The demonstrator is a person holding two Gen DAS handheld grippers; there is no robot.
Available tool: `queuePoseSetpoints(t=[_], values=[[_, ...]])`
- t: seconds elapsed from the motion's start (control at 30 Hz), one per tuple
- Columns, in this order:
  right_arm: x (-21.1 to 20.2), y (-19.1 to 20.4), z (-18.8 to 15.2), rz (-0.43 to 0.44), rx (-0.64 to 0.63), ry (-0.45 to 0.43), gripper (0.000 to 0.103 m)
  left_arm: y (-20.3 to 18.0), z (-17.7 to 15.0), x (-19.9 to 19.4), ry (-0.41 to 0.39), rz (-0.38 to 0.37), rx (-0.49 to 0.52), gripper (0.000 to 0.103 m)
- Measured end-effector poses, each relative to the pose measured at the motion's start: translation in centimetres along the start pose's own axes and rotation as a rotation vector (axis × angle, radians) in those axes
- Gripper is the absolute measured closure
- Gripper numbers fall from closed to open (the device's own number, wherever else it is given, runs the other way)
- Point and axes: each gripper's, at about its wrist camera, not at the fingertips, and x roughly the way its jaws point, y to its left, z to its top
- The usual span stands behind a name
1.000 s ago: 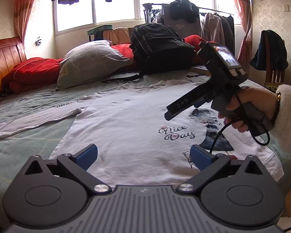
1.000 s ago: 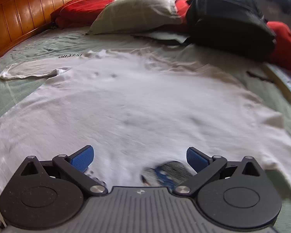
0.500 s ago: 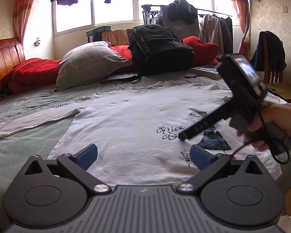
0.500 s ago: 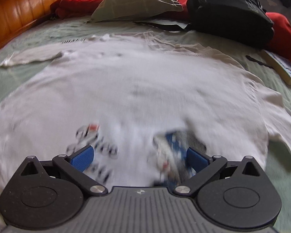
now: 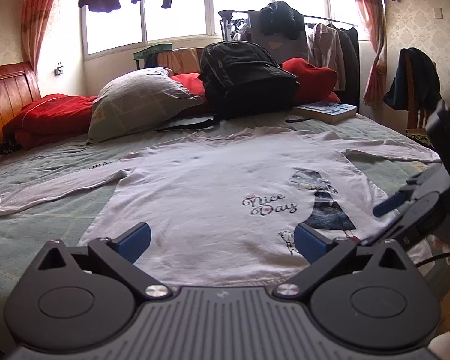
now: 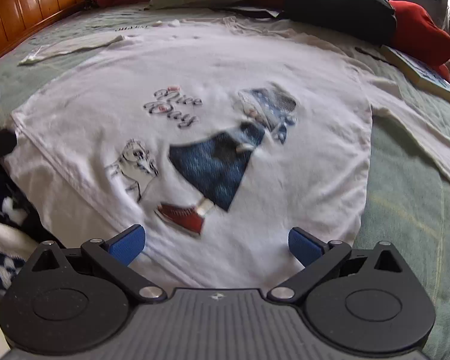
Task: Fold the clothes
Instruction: 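Lift the right gripper and move it back over the shirt, then move the open right gripper across the shirt toward its collar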
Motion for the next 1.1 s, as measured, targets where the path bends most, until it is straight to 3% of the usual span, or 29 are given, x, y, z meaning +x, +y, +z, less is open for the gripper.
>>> queuePoseSetpoints(t=[0.17,0.27,0.37,0.6,0.8,0.97,1.1], values=[[1.6,2.1,4.1,0.012,-0.05,-0.091,0.0,1.7,0.1,-0.3,-0.003,0.05,-0.044,0.002],[3.9,3.4,5.0,0.022,-0.067,-0.068,0.0,2.4,0.0,0.0,0.009,0.067,-0.063,0.002],[4.6,4.4,3.8,0.01,-0.12,-0.055,0.0,2.7,-0.2,0.4,0.022,0.072,-0.069,0.002],[0.7,3.3,-1.2,0.072,-0.116,0.02,0.0,2.3,-0.2,2.6,0.068,0.019,-0.039,0.002],[-0.6,0.2,-0.3,0.019,0.02,-0.063,0.0,1.8,-0.2,6.8,0.131,-0.021,0.015,0.002],[0.4,-0.9,-1.7,0.028,0.052,-0.027,0.0,2.5,-2.6,9.3,0.266,-0.044,-0.034,0.002],[0.5,-1.3,-2.6,0.046,0.032,0.007,0.0,2.7,-3.3,7.6,0.273,-0.081,-0.029,0.001]])
